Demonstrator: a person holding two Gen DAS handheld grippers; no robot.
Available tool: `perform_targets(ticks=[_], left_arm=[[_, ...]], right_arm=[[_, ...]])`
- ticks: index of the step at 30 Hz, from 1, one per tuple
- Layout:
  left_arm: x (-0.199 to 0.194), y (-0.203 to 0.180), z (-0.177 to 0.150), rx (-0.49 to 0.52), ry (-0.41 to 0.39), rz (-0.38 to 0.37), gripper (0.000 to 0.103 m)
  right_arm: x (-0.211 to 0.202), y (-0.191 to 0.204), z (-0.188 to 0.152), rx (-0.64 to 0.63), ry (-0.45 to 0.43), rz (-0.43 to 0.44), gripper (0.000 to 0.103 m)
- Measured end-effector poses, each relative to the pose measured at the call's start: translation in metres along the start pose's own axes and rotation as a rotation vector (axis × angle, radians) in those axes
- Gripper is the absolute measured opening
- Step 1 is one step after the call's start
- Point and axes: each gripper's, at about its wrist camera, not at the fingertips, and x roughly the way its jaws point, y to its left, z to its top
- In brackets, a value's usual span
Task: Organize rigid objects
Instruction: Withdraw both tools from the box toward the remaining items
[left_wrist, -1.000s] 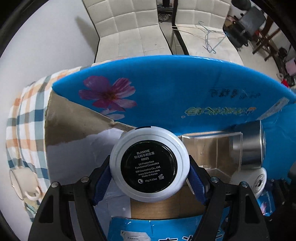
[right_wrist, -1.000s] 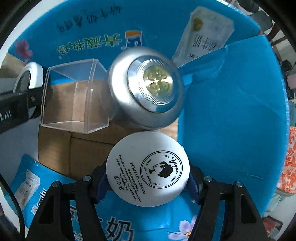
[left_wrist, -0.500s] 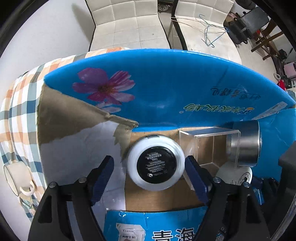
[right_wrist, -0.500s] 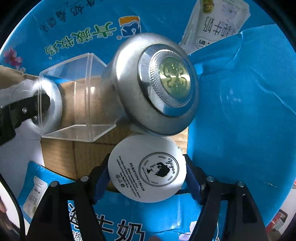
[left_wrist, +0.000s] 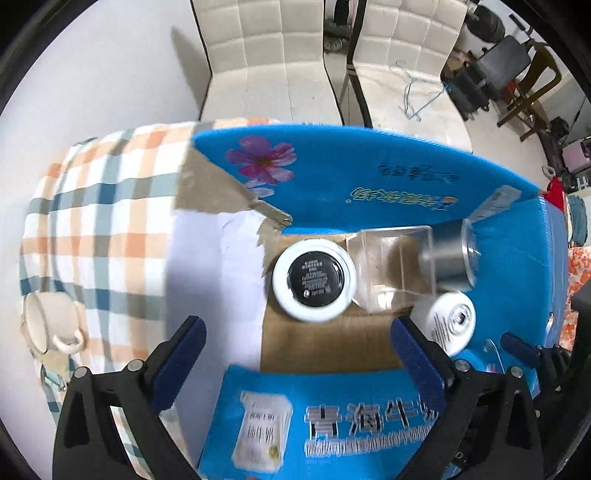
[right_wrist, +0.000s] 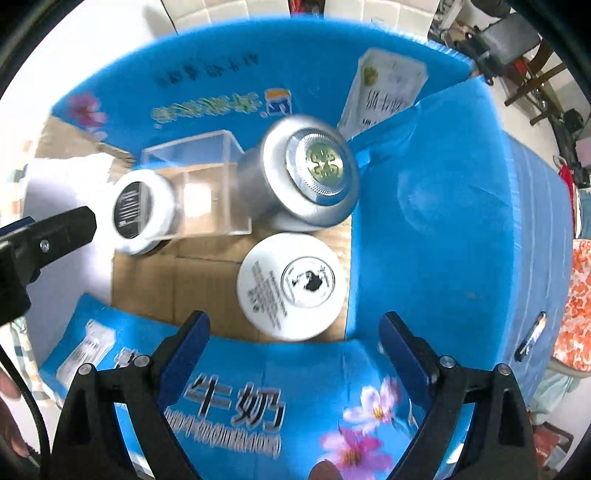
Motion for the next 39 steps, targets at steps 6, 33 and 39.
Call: perform_targets(ticks=[6, 33, 39], left_arm=[[-0.052, -0.003, -0.038, 0.02, -0.107, 0.029, 0.102], [-0.193, -0.034, -0.129, 0.018, -0.39, -0.015, 0.102], [-0.176, -0.098, -0.14, 0.069, -0.386, -0.061, 0.102]], right_arm=[[-0.053, 0.0, -0.032, -0.016, -0.098, 0.013, 0.095], [-0.202, 0.021, -0.16, 0.02, -0.364, 0.141, 0.095], [-0.179, -0.064, -0.183, 0.145, -0.318, 0.103, 0.095]])
